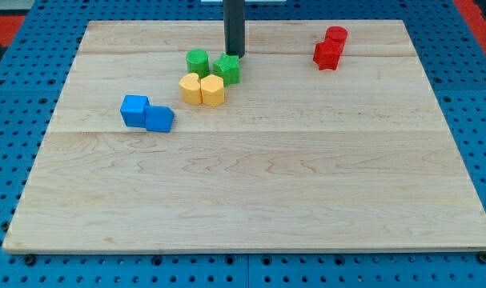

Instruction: Separate the blue cube and blue triangle

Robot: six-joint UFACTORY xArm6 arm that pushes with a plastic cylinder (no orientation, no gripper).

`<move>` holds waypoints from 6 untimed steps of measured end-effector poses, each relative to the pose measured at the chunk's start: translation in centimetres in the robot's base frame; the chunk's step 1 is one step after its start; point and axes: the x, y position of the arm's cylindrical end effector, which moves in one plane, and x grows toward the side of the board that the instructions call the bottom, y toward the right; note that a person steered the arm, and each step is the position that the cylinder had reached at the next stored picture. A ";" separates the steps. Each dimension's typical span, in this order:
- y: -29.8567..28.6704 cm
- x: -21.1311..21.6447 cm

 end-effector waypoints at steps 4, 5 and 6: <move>-12.8 12.8; -14.0 16.6; -19.0 19.9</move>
